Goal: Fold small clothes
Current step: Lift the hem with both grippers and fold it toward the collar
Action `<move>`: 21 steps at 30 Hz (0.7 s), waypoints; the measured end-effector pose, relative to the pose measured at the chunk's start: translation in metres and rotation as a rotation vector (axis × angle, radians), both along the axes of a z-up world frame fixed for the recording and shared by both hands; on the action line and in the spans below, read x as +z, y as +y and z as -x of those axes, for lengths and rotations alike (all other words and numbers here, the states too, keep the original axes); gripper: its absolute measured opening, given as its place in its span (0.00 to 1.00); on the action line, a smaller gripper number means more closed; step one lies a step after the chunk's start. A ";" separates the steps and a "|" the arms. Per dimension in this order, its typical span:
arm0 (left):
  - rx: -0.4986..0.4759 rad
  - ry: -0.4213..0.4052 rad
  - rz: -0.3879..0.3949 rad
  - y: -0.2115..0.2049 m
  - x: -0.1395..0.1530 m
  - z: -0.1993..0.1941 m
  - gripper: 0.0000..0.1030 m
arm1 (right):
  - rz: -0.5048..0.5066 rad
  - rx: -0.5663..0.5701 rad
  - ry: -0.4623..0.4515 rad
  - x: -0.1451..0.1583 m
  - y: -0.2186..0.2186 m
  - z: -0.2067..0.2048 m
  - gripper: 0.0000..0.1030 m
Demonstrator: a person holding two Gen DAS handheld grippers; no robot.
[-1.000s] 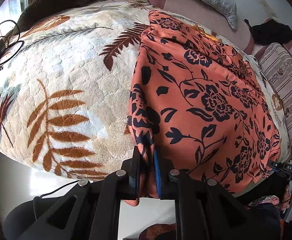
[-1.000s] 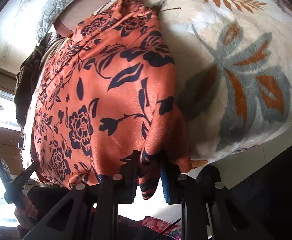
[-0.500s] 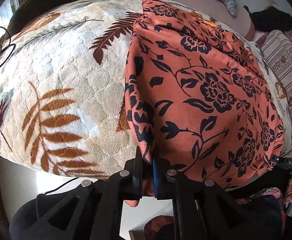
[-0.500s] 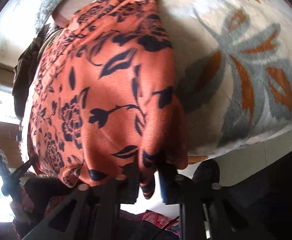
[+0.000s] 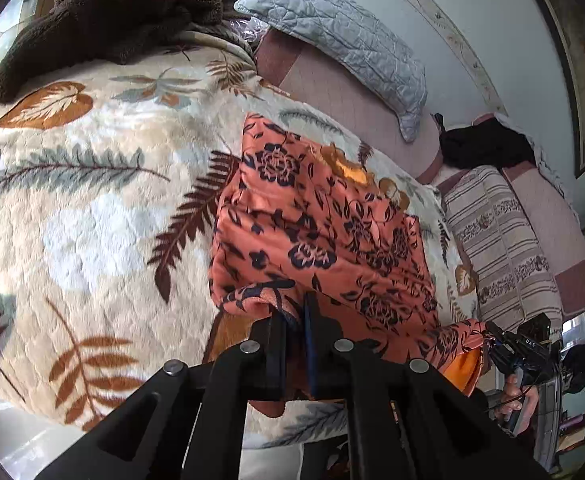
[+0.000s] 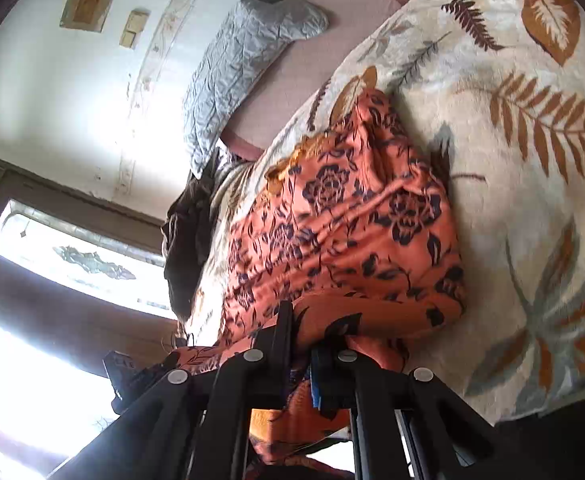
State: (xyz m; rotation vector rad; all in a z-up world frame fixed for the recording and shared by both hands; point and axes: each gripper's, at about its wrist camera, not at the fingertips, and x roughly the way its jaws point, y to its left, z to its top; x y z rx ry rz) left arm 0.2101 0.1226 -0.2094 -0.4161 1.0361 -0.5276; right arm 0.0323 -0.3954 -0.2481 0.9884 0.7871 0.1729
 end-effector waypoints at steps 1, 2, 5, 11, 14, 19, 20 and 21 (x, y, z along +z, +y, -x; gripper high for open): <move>0.003 -0.003 0.000 -0.002 0.004 -0.012 0.07 | -0.001 -0.018 -0.013 0.007 -0.007 -0.013 0.07; 0.005 -0.004 -0.005 -0.004 0.009 -0.026 0.07 | 0.002 -0.038 -0.025 0.010 -0.015 -0.024 0.07; 0.014 0.009 -0.003 -0.015 0.017 -0.072 0.07 | -0.017 -0.094 -0.041 0.015 -0.038 -0.059 0.07; 0.042 0.089 0.017 -0.044 0.000 -0.182 0.07 | -0.050 -0.200 -0.051 0.013 -0.084 -0.147 0.07; 0.065 0.140 0.027 -0.057 -0.027 -0.227 0.07 | -0.083 -0.265 -0.029 -0.011 -0.103 -0.192 0.07; 0.147 0.297 0.078 -0.058 -0.103 -0.270 0.08 | -0.287 -0.337 0.073 -0.093 -0.126 -0.231 0.08; 0.158 0.321 0.111 -0.055 -0.118 -0.273 0.08 | -0.331 -0.345 0.097 -0.112 -0.130 -0.234 0.09; 0.166 0.328 0.164 -0.052 -0.128 -0.274 0.08 | -0.383 -0.353 0.101 -0.130 -0.133 -0.235 0.10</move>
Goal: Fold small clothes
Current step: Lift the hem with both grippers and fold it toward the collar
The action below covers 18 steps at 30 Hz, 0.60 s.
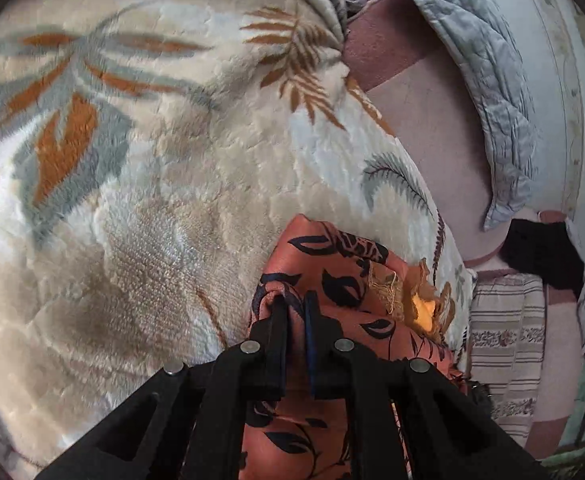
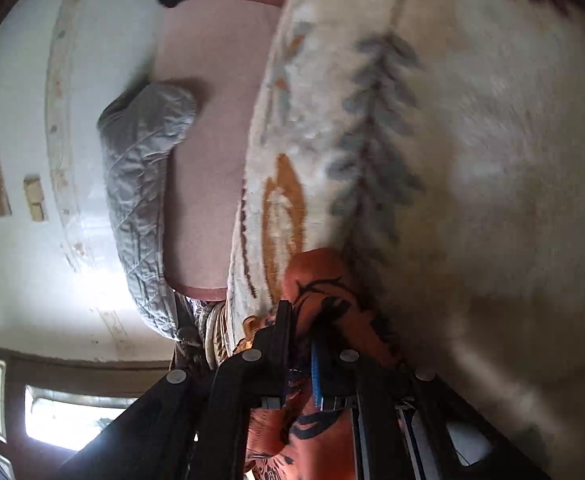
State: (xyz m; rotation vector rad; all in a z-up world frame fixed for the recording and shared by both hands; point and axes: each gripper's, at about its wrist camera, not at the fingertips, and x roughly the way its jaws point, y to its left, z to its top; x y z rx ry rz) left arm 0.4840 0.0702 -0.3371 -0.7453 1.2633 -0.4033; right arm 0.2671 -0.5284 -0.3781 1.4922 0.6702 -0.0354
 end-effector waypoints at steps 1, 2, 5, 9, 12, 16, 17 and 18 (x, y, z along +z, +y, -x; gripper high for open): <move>0.017 -0.016 0.045 0.003 -0.005 0.001 0.08 | -0.058 -0.008 -0.019 -0.014 -0.003 -0.001 0.10; 0.028 -0.031 0.078 0.007 -0.007 0.003 0.08 | -0.104 -0.007 -0.036 -0.022 -0.007 -0.003 0.10; 0.096 -0.070 0.202 0.022 -0.013 0.015 0.09 | -0.096 0.046 -0.047 -0.012 -0.013 -0.011 0.10; 0.270 -0.099 0.247 0.048 -0.004 0.038 0.42 | -0.086 0.030 -0.123 0.006 -0.010 0.003 0.33; 0.340 -0.217 0.144 0.059 0.030 0.066 0.66 | -0.054 -0.070 -0.191 0.026 -0.013 0.032 0.96; 0.234 -0.281 -0.027 0.030 0.059 0.102 0.66 | 0.073 -0.043 -0.166 0.059 -0.006 0.057 0.93; 0.176 -0.296 -0.087 0.015 0.061 0.110 0.66 | 0.129 -0.011 -0.162 0.069 0.004 0.060 0.91; 0.116 -0.313 -0.154 -0.002 0.064 0.117 0.66 | 0.197 0.030 -0.145 0.080 0.016 0.064 0.80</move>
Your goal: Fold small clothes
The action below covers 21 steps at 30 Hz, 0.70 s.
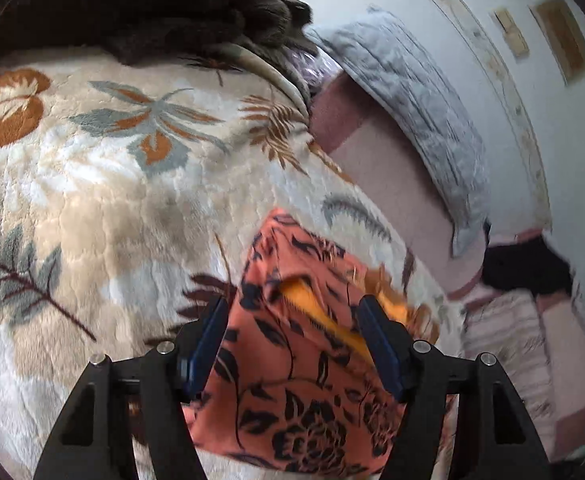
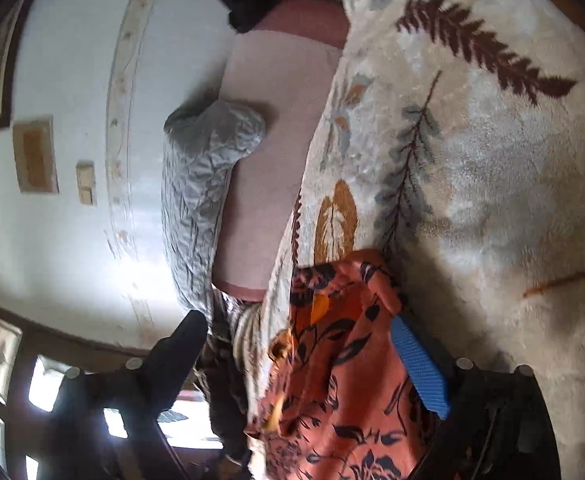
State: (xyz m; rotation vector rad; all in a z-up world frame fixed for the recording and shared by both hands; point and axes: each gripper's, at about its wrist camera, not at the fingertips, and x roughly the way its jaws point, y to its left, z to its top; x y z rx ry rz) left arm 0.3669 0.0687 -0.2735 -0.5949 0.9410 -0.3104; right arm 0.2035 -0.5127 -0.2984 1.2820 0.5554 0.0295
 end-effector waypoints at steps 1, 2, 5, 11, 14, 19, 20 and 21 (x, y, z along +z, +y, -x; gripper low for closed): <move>-0.049 -0.006 -0.072 -0.016 0.000 0.007 0.66 | 0.075 0.049 0.024 0.007 0.013 0.003 0.68; -0.095 -0.009 -0.131 -0.031 0.000 0.013 0.66 | 0.145 0.102 0.044 0.014 0.029 0.004 0.64; -0.210 0.006 -0.210 -0.062 -0.007 0.020 0.66 | 0.312 0.246 0.083 0.024 0.078 0.000 0.44; -0.303 0.028 -0.244 -0.085 -0.022 -0.008 0.66 | 0.589 0.485 0.146 0.015 0.161 -0.039 0.38; -0.284 0.040 -0.197 -0.086 -0.029 -0.036 0.66 | 0.656 0.534 0.188 -0.001 0.183 -0.072 0.37; -0.198 0.025 0.042 -0.069 -0.027 -0.079 0.66 | 0.650 0.427 0.116 -0.010 0.174 -0.110 0.37; -0.172 0.016 0.081 -0.065 -0.025 -0.086 0.66 | 0.614 0.389 0.080 -0.009 0.167 -0.115 0.37; -0.146 0.001 0.111 -0.060 -0.022 -0.090 0.66 | 0.585 0.346 0.045 -0.006 0.160 -0.120 0.37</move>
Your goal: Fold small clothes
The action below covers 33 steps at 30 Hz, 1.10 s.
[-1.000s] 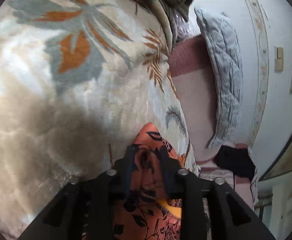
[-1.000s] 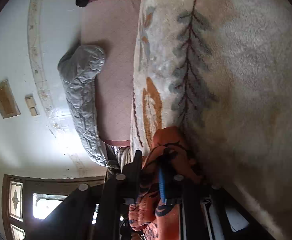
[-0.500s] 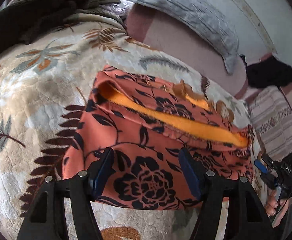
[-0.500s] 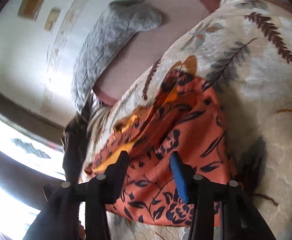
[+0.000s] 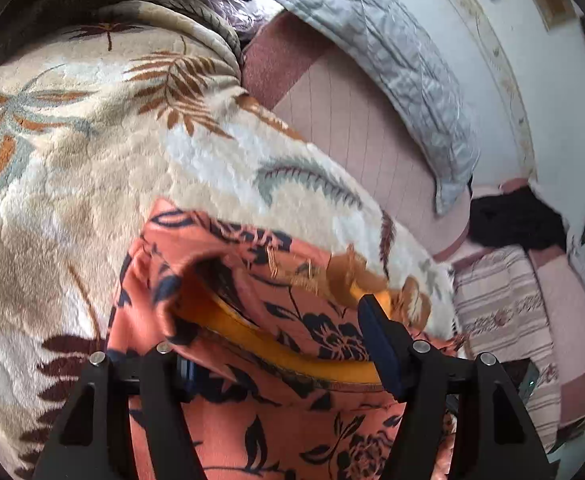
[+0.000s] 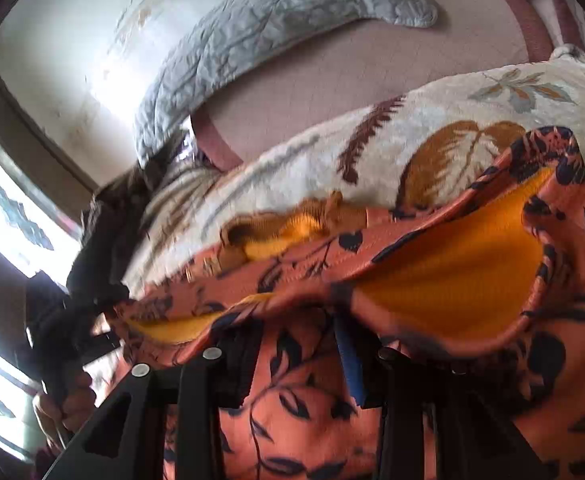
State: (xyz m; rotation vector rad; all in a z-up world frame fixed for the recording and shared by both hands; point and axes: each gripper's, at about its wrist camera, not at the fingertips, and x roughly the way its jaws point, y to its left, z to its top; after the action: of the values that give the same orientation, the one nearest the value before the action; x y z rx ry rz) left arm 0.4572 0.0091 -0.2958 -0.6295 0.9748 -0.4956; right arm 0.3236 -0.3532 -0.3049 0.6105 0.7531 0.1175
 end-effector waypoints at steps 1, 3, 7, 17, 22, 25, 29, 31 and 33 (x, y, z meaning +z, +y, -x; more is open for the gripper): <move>0.023 -0.014 0.027 0.004 0.004 -0.003 0.66 | -0.024 -0.039 -0.041 0.003 -0.007 -0.006 0.37; 0.066 -0.053 0.078 0.017 0.013 -0.002 0.66 | -0.074 -0.113 -0.091 0.005 -0.023 -0.015 0.37; 0.149 -0.132 0.127 0.040 0.033 0.007 0.70 | -0.159 -0.179 -0.076 -0.003 -0.050 -0.019 0.38; 0.040 -0.027 -0.289 -0.009 0.021 0.049 0.70 | -0.015 -0.080 0.029 0.027 -0.029 0.036 0.40; 0.052 0.004 -0.607 -0.020 0.007 0.084 0.70 | 0.068 -0.073 0.208 0.007 -0.019 0.075 0.39; 0.008 0.035 -0.702 -0.022 -0.009 0.097 0.71 | 0.007 -0.087 0.310 -0.019 -0.026 0.098 0.39; -0.010 -0.013 -0.767 -0.021 -0.004 0.119 0.71 | -0.003 -0.112 0.301 -0.009 -0.027 0.122 0.39; -0.007 -0.043 -0.764 -0.019 -0.002 0.126 0.71 | -0.019 -0.144 0.242 0.002 -0.028 0.130 0.40; 0.008 -0.097 -0.766 -0.021 0.002 0.133 0.71 | -0.046 -0.164 0.123 0.019 -0.029 0.135 0.40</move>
State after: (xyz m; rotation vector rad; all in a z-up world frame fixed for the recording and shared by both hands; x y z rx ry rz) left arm 0.3245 -0.0115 -0.2934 0.0800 0.9778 -0.1147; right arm 0.1883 -0.3825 -0.2855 0.7261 0.8170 -0.0545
